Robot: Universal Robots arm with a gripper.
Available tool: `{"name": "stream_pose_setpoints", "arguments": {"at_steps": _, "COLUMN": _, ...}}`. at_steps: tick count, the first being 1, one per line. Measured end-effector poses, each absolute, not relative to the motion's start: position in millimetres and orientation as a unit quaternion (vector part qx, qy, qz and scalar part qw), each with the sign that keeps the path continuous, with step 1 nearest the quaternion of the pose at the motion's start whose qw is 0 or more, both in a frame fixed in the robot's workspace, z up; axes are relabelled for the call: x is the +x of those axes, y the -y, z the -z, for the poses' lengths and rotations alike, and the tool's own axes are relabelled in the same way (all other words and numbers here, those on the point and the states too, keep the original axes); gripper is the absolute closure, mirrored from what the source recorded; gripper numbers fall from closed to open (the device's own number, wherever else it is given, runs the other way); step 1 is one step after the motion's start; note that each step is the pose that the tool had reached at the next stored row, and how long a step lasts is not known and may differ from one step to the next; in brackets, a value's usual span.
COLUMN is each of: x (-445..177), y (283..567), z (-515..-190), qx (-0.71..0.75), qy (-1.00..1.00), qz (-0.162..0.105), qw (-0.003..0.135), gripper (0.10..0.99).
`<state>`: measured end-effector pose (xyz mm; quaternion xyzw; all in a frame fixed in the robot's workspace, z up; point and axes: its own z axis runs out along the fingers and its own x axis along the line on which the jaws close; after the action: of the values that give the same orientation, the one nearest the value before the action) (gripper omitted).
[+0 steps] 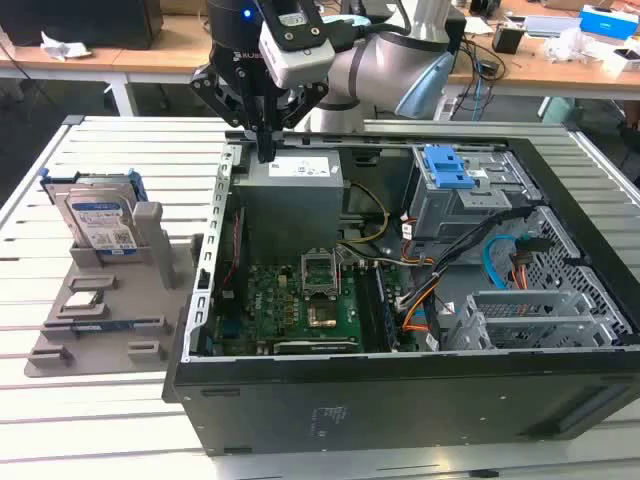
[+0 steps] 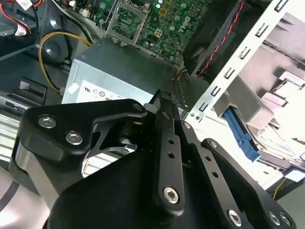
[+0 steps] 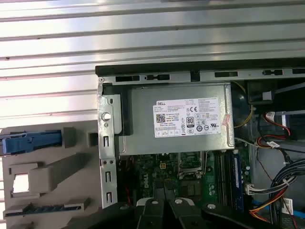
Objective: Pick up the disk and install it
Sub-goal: 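Reach for the disk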
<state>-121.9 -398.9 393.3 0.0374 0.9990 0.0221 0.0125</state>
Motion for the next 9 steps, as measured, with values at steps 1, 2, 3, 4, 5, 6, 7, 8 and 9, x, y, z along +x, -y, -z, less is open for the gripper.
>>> {"name": "stream_pose_setpoints", "arguments": {"at_steps": 1, "x": -122.7, "y": 398.8, "z": -393.2, "qx": 0.038, "qy": -0.999, "qz": -0.022, "qw": 0.013, "gripper": 0.980}}
{"name": "stream_pose_setpoints", "arguments": {"at_steps": 2, "x": -125.5, "y": 398.8, "z": -393.3, "qx": 0.037, "qy": -0.999, "qz": -0.022, "qw": 0.012, "gripper": 0.980}}
{"name": "stream_pose_setpoints", "arguments": {"at_steps": 3, "x": -129.1, "y": 398.8, "z": -393.3, "qx": 0.037, "qy": -0.999, "qz": -0.022, "qw": 0.012, "gripper": 0.980}}
{"name": "stream_pose_setpoints", "arguments": {"at_steps": 4, "x": -130.5, "y": 398.9, "z": -393.3, "qx": 0.037, "qy": -0.999, "qz": -0.022, "qw": 0.012, "gripper": 0.980}}
{"name": "stream_pose_setpoints", "arguments": {"at_steps": 5, "x": -131.7, "y": 398.9, "z": -393.3, "qx": 0.037, "qy": -0.999, "qz": -0.022, "qw": 0.012, "gripper": 0.980}}
{"name": "stream_pose_setpoints", "arguments": {"at_steps": 6, "x": -133.8, "y": 398.9, "z": -393.3, "qx": 0.037, "qy": -0.999, "qz": -0.022, "qw": 0.012, "gripper": 0.980}}
{"name": "stream_pose_setpoints", "arguments": {"at_steps": 7, "x": -135.5, "y": 398.8, "z": -393.2, "qx": 0.037, "qy": -0.999, "qz": -0.022, "qw": 0.013, "gripper": 0.980}}
{"name": "stream_pose_setpoints", "arguments": {"at_steps": 8, "x": -137.7, "y": 398.9, "z": -393.3, "qx": 0.037, "qy": -0.999, "qz": -0.022, "qw": 0.012, "gripper": 0.980}}
{"name": "stream_pose_setpoints", "arguments": {"at_steps": 9, "x": -140.0, "y": 398.8, "z": -393.3, "qx": 0.037, "qy": -0.999, "qz": -0.022, "qw": 0.012, "gripper": 0.980}}
